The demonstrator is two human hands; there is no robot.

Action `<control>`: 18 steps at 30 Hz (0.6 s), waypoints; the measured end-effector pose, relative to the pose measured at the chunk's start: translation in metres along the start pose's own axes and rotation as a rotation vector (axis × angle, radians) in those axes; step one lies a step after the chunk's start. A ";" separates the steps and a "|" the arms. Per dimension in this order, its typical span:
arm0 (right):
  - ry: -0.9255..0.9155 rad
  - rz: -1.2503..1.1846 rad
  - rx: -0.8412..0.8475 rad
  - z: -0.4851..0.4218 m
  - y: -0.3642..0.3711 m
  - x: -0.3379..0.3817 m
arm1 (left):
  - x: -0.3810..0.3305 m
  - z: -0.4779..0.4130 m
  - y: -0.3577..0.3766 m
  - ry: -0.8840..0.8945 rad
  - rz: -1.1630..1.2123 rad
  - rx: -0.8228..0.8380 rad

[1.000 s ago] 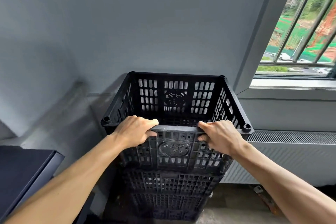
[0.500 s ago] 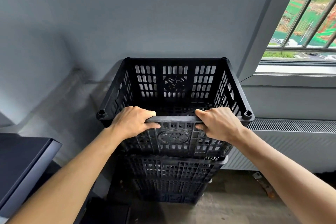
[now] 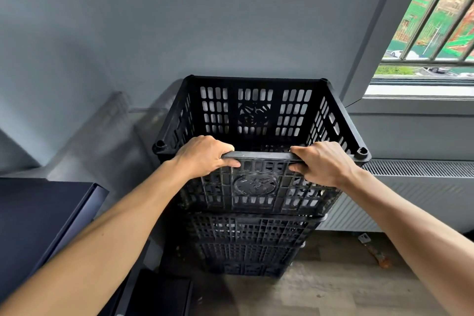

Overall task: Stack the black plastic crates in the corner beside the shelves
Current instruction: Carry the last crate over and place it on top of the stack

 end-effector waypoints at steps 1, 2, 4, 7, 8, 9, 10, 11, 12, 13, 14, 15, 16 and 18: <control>-0.002 -0.002 0.000 0.001 0.000 0.001 | 0.000 0.001 -0.001 0.001 0.003 -0.004; -0.004 -0.004 0.001 0.002 0.000 0.002 | -0.001 0.002 -0.001 0.000 0.006 -0.008; -0.007 -0.008 0.010 0.004 0.000 0.004 | -0.002 0.006 0.000 -0.003 0.009 -0.010; 0.004 -0.007 0.034 0.003 -0.002 0.004 | -0.004 0.009 -0.001 -0.010 0.007 -0.005; 0.015 -0.006 0.042 0.002 -0.003 0.004 | -0.004 0.008 -0.002 -0.013 0.012 -0.002; 0.026 -0.008 0.052 0.002 -0.004 0.004 | -0.004 0.007 -0.002 -0.016 0.017 0.003; 0.032 -0.012 0.061 0.001 -0.004 0.005 | -0.004 0.006 -0.003 -0.020 0.022 0.007; 0.034 -0.015 0.068 0.001 -0.005 0.006 | -0.004 0.006 -0.003 -0.023 0.026 0.010; 0.031 -0.015 0.074 0.001 -0.005 0.007 | -0.004 0.007 -0.002 -0.026 0.031 0.009; 0.029 -0.013 0.076 0.002 -0.005 0.008 | -0.004 0.009 -0.001 -0.027 0.034 0.008; 0.029 -0.008 0.074 0.003 -0.005 0.009 | -0.003 0.010 -0.001 -0.026 0.035 0.007; 0.029 -0.004 0.070 0.004 -0.004 0.010 | -0.003 0.011 -0.001 -0.023 0.033 0.007; 0.028 -0.004 0.064 0.005 -0.004 0.011 | -0.002 0.012 -0.001 -0.021 0.030 0.009; 0.028 -0.016 0.060 0.006 -0.004 0.013 | -0.001 0.014 -0.002 -0.026 0.035 0.013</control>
Point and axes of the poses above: each hand's wrist, its own z-axis away from the middle knuckle, its own y-axis out of the palm, x = y × z, the point moved 2 cm from there along -z, towards the middle knuckle, and after that the axes turned 15 degrees about -x, right-handed, at the moved point
